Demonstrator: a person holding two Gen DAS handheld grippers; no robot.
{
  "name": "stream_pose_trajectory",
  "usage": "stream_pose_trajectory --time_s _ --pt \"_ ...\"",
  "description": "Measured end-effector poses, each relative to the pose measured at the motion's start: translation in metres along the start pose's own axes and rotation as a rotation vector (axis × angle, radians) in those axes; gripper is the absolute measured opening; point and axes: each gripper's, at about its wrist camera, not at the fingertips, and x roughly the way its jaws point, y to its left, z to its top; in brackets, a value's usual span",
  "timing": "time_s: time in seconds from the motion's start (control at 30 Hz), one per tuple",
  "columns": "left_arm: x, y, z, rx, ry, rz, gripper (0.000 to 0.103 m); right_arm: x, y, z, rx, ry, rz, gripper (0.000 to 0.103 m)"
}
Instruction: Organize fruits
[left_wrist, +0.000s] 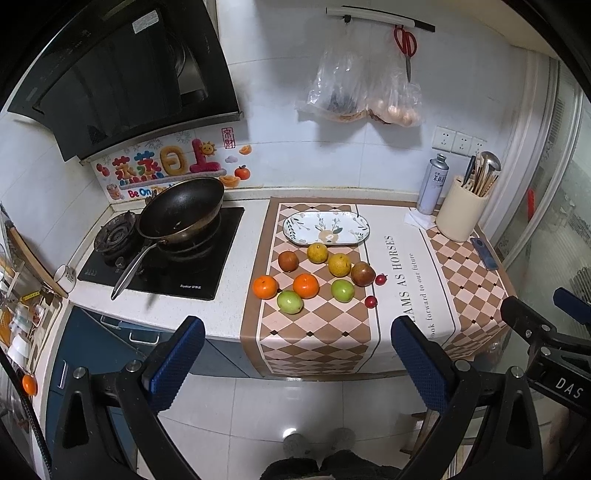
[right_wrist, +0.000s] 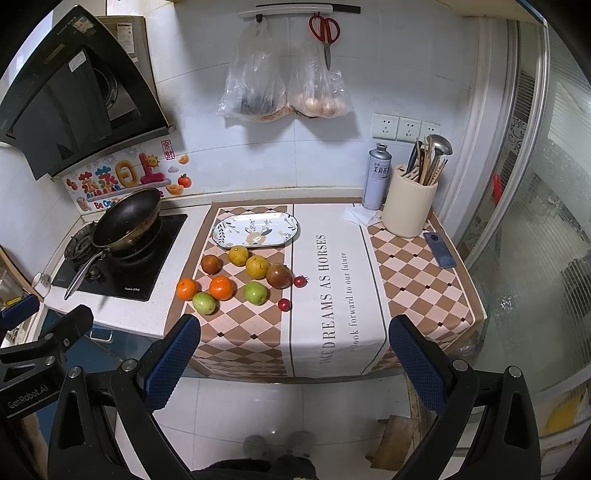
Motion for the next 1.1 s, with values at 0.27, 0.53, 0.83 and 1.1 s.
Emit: stream_pose_trajectory --time_s 0.27,0.53,0.83,1.1 --pt "0.001 0.0019 0.001 -0.001 -0.006 0.002 0.103 -0.0003 0.001 0.0003 0.002 0.0 0.007 0.103" --pt "0.001 0.0022 -0.0004 0.0 -0.008 0.003 0.103 -0.0001 0.0002 -0.0003 0.002 -0.002 0.008 0.103" --pt "0.0022 0.0033 0.0009 -0.001 -0.01 0.002 0.103 -0.0001 0.0009 -0.0002 0.001 -0.002 0.007 0.103" --pt "0.0036 0.0031 0.0017 -0.003 -0.007 0.002 0.103 0.0022 0.0033 0.0006 0.001 0.002 0.008 0.103"
